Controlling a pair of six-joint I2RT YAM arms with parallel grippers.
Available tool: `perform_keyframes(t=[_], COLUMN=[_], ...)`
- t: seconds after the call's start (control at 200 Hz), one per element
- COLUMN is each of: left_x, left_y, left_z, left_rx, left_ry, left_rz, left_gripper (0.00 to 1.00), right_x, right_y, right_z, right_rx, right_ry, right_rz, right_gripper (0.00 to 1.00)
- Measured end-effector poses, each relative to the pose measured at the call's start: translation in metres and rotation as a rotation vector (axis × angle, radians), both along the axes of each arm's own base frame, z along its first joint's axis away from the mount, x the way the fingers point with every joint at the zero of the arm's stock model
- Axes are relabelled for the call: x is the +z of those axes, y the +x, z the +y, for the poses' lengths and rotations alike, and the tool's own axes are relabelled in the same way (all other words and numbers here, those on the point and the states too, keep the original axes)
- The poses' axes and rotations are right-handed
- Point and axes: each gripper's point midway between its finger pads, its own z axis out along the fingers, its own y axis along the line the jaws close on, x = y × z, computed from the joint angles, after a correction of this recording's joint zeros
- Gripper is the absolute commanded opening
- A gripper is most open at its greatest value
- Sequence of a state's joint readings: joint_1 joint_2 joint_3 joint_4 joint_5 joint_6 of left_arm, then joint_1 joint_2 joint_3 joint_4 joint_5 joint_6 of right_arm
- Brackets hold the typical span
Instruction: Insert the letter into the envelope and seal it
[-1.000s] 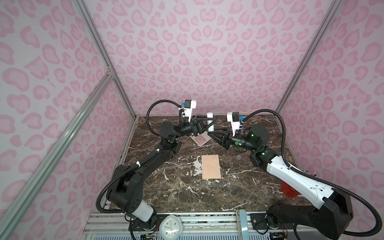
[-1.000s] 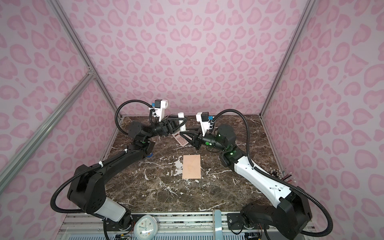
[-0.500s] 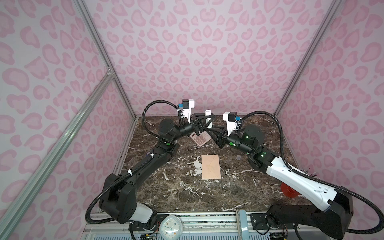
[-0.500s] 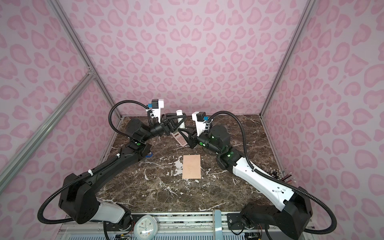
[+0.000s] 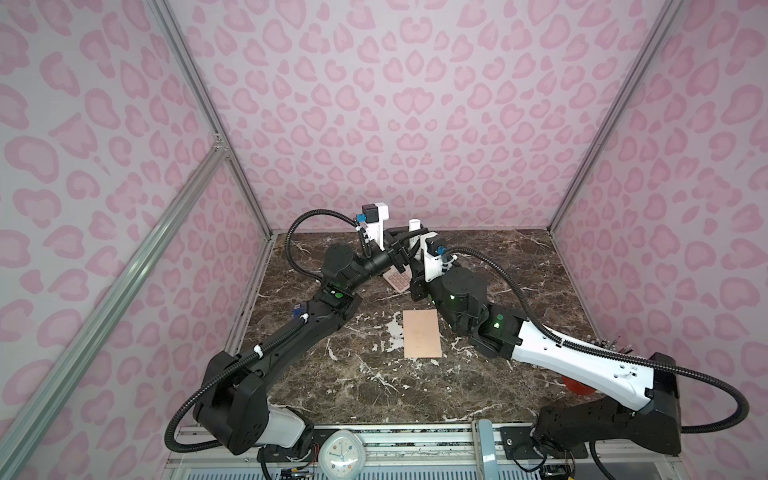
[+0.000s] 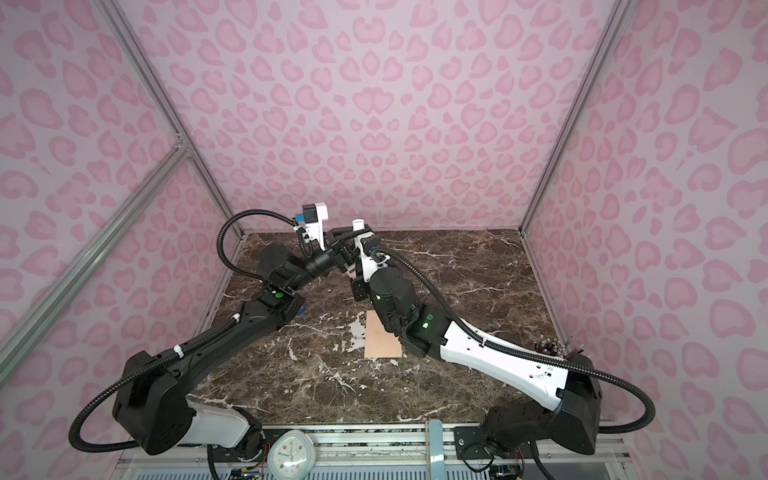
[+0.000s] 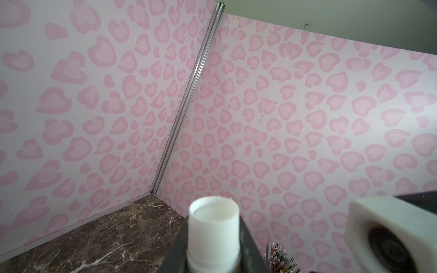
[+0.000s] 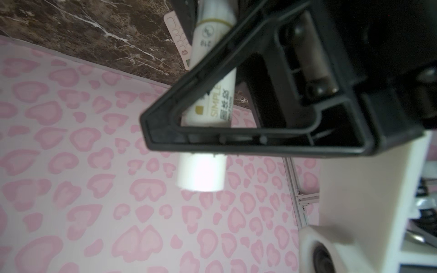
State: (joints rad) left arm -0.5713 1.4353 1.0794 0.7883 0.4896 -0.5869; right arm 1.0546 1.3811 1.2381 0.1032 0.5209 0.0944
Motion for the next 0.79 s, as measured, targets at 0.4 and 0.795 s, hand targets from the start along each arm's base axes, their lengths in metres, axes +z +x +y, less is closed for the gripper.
perform_keyframes(t=[0.4,0.795], left_x=[-0.018,-0.008], left_y=[0.018,0.024], left_z=[0.011,0.021], left_rx=[0.11,0.022], left_ry=[0.032,-0.033], left_rz=[0.082,0.105], left_gripper=[0.04,0.04], right_x=[-0.013,-0.027], right_y=[-0.014,-0.009], right_z=[-0.023,-0.059], right_rx=[0.137,0.421], right_ry=[-0.05,0.08], right_rz=[-0.029,0.047], right_gripper=[0.56,0.55])
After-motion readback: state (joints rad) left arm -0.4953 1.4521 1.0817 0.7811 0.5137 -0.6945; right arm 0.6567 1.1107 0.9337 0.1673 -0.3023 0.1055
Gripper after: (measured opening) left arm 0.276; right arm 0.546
